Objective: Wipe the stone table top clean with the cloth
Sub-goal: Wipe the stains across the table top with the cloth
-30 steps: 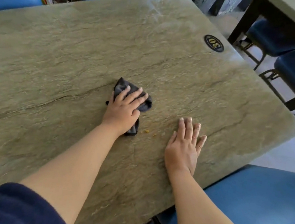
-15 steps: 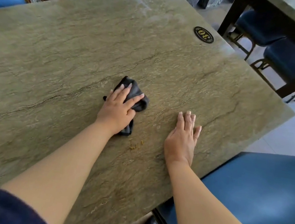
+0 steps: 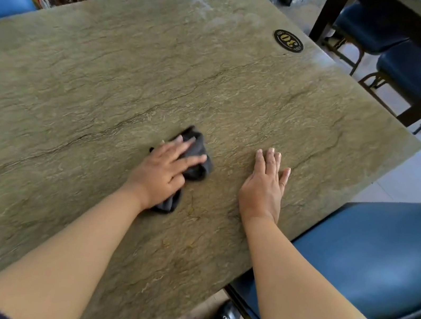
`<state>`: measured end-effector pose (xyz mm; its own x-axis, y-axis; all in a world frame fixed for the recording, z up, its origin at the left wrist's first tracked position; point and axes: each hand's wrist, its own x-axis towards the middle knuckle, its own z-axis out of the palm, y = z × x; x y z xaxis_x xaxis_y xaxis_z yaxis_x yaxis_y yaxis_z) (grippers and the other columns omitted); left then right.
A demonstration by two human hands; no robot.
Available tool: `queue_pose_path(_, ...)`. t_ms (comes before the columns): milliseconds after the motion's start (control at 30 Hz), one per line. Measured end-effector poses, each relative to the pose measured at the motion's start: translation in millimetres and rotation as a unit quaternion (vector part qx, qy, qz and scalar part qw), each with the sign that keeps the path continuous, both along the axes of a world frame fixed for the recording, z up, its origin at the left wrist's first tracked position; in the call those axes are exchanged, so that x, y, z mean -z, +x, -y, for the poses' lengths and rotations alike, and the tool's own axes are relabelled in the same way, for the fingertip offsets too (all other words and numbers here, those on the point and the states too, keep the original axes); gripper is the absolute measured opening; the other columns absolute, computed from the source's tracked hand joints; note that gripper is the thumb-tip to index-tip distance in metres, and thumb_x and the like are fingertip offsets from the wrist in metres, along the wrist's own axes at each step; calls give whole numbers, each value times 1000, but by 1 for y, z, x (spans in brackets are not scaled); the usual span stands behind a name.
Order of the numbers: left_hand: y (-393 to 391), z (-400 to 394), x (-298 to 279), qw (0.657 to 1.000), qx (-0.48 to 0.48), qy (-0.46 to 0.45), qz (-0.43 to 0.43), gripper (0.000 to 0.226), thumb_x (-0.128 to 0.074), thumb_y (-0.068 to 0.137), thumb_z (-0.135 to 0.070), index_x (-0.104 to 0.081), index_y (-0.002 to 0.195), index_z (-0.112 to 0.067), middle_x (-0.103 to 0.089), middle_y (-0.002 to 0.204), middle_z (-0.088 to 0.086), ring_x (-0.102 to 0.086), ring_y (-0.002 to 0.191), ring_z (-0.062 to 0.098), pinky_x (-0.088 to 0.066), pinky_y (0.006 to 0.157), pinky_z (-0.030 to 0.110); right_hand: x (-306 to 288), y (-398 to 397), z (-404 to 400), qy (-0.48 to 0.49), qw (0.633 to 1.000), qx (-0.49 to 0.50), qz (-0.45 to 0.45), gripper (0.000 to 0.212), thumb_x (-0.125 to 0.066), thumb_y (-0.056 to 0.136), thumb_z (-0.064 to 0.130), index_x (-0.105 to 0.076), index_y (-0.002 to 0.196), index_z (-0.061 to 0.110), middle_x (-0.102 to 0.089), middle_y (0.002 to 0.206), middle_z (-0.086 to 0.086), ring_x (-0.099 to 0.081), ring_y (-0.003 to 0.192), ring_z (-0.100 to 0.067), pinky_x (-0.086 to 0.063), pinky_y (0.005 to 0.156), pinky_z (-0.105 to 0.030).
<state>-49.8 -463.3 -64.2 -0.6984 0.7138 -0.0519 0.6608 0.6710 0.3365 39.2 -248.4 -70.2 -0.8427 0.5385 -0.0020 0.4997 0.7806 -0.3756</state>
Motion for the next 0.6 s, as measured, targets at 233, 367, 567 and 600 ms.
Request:
queue_pose_path(233, 3, -39, -2, 993, -117, -15, -25, 63, -19, 86, -36, -37, 146, -35, -28, 157, 8, -17, 147, 26, -10, 121, 43, -2, 0, 0, 5, 1000, -9, 10, 63, -25, 92, 1, -15, 152, 15, -1, 162, -4, 9, 148, -16, 12, 118, -41)
queue_pose_path(367, 61, -22, -1, 999, -19, 4, -28, 60, -28, 85, -32, -45, 142, -34, -37, 153, 7, -27, 144, 27, -18, 119, 47, -6, 0, 2, 6, 1000, -12, 26, 65, -27, 91, 1, -13, 153, 15, 1, 162, -5, 9, 148, -17, 11, 118, -42)
queue_pose_path(567, 86, -2, -20, 997, 37, -30, 68, 64, -27, 85, -35, -15, 146, -50, -2, 161, -15, 4, 149, 11, 9, 120, 41, -22, -1, 6, -64, 996, -7, 63, 62, -30, 93, 3, -15, 153, 15, 1, 162, -5, 9, 148, -20, 7, 119, -44)
queue_pose_path(600, 87, 3, -22, 996, 24, -13, 84, 65, -35, 90, -32, -8, 146, -51, 1, 161, -17, 6, 149, 9, 9, 120, 43, -28, -1, 10, -89, 993, -5, 78, 60, -31, 95, 5, -17, 152, 15, 0, 162, -5, 8, 148, -21, 6, 118, -46)
